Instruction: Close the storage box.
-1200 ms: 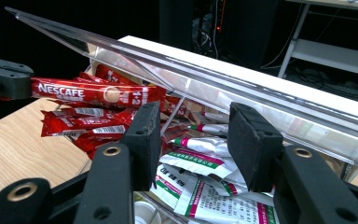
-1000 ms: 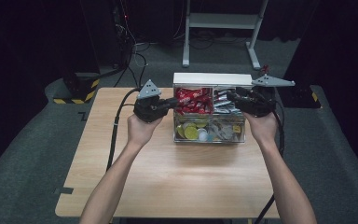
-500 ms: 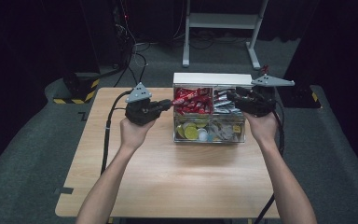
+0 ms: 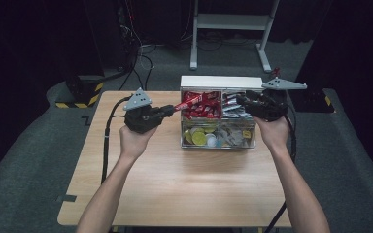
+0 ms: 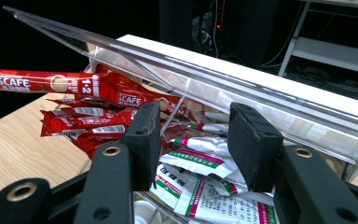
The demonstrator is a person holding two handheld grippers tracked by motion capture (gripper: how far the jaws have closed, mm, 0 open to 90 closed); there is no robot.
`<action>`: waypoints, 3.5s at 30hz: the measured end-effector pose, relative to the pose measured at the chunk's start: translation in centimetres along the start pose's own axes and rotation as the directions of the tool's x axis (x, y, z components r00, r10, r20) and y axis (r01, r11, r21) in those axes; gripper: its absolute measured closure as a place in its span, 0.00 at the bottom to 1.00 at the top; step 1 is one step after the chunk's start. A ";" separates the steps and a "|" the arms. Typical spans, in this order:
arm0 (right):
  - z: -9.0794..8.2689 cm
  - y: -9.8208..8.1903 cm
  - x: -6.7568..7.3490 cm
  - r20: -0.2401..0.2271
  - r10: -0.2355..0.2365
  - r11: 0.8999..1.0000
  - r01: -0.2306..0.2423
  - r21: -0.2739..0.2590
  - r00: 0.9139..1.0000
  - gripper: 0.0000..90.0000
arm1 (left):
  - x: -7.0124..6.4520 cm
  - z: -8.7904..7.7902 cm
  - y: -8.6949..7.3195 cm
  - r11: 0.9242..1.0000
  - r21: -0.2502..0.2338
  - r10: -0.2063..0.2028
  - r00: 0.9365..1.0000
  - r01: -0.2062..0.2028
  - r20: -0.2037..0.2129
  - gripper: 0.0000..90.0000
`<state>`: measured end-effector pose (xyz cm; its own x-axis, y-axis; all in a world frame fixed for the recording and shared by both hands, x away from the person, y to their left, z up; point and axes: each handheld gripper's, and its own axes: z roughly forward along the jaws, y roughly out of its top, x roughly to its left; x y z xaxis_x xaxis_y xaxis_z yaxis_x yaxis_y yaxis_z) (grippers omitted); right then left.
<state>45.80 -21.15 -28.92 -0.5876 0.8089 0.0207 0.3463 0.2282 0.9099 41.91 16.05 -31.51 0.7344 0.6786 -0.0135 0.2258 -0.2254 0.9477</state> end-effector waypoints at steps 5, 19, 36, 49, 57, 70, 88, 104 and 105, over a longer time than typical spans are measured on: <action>0.0 0.0 0.0 0.000 0.000 1.000 0.000 -0.001 1.000 0.60 | 0.2 -0.6 -0.3 1.000 -0.008 -0.010 1.000 0.010 -0.005 0.96; 0.0 0.0 0.0 0.002 -0.002 1.000 0.002 0.001 1.000 0.60 | 0.4 -2.0 -0.6 1.000 -0.021 -0.005 1.000 0.004 -0.015 0.96; 0.1 0.1 0.0 0.004 -0.004 1.000 0.004 0.007 1.000 0.60 | 1.0 -4.0 -1.7 0.999 -0.040 -0.029 0.999 0.027 -0.034 0.96; 0.1 0.2 0.0 0.003 -0.003 1.000 0.003 0.008 1.000 0.60 | 1.0 -4.9 -2.4 0.998 -0.047 -0.033 0.998 0.031 -0.045 0.96; 0.1 0.1 0.0 0.004 -0.005 1.000 0.005 0.007 1.000 0.60 | 1.2 -5.5 -2.9 0.998 -0.052 -0.044 0.998 0.041 -0.053 0.96; 0.1 0.2 0.1 0.006 -0.005 1.000 0.004 0.011 1.000 0.60 | 1.8 -6.9 -4.2 0.994 -0.082 -0.071 0.995 0.065 -0.073 0.96; 0.2 0.2 0.2 0.008 -0.011 1.000 0.011 0.017 1.000 0.60 | 2.2 -8.2 -6.2 0.992 -0.101 -0.093 0.990 0.082 -0.108 0.96; 0.3 0.1 0.4 0.012 -0.016 1.000 0.015 0.023 1.000 0.60 | 2.7 -8.6 -8.2 0.989 -0.092 -0.126 0.984 0.114 -0.130 0.96; 0.3 0.1 0.3 0.012 -0.017 1.000 0.016 0.026 1.000 0.60 | 2.7 -8.7 -8.3 0.989 -0.092 -0.128 0.983 0.117 -0.131 0.96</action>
<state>45.86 -20.69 -28.94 -0.5844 0.8114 0.0006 0.3554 0.2553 0.8992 36.48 25.83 -36.68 0.6087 0.7879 -0.0931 0.2500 -0.0791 0.9650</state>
